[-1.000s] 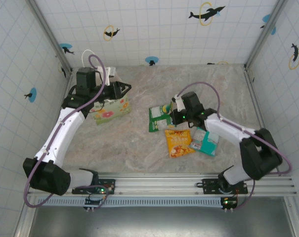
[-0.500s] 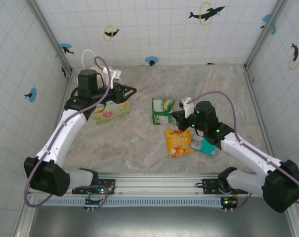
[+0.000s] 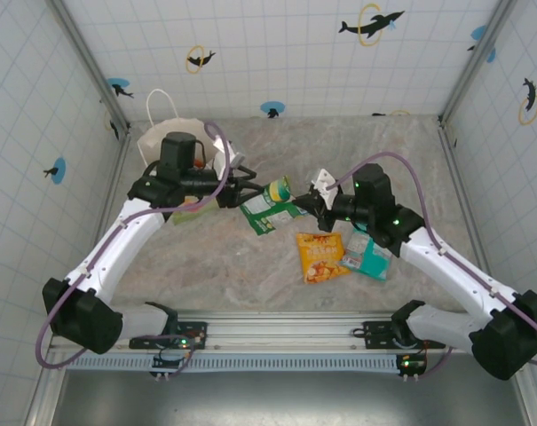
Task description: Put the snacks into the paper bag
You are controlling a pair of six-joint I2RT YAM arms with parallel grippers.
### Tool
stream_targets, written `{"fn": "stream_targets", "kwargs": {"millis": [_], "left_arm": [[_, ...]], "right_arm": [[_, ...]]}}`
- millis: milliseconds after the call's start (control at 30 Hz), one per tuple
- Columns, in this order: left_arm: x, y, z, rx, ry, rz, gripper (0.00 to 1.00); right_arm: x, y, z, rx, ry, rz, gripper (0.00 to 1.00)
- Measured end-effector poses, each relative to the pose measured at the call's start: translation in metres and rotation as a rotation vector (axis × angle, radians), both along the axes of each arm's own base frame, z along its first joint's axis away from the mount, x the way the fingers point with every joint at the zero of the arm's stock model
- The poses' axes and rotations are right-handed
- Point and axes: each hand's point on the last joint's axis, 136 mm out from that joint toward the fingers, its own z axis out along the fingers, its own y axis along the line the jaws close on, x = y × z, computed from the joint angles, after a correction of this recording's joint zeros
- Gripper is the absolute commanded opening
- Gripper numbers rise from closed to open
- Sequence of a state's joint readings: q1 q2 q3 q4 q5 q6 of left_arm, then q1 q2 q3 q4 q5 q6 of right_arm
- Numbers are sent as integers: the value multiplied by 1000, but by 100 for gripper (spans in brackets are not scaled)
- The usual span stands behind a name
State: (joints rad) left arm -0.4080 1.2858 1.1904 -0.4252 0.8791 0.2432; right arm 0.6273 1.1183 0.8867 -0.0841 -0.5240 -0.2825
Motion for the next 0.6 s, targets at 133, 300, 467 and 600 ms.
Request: {"fn": "stream_targets", "kwargs": {"millis": [133, 300, 467, 600], "left_arm": [[-3, -1, -11, 37, 3, -34, 60], [-14, -11, -24, 81, 36, -99, 60], [-26, -15, -32, 104, 74, -152, 58], [-31, -17, -40, 127, 98, -167, 43]], "right_arm": [[-7, 6, -4, -29, -18, 58, 0], [-9, 9, -6, -49, -40, 88, 0], [-10, 13, 0, -53, -71, 104, 0], [-10, 15, 2, -53, -85, 109, 0]]}}
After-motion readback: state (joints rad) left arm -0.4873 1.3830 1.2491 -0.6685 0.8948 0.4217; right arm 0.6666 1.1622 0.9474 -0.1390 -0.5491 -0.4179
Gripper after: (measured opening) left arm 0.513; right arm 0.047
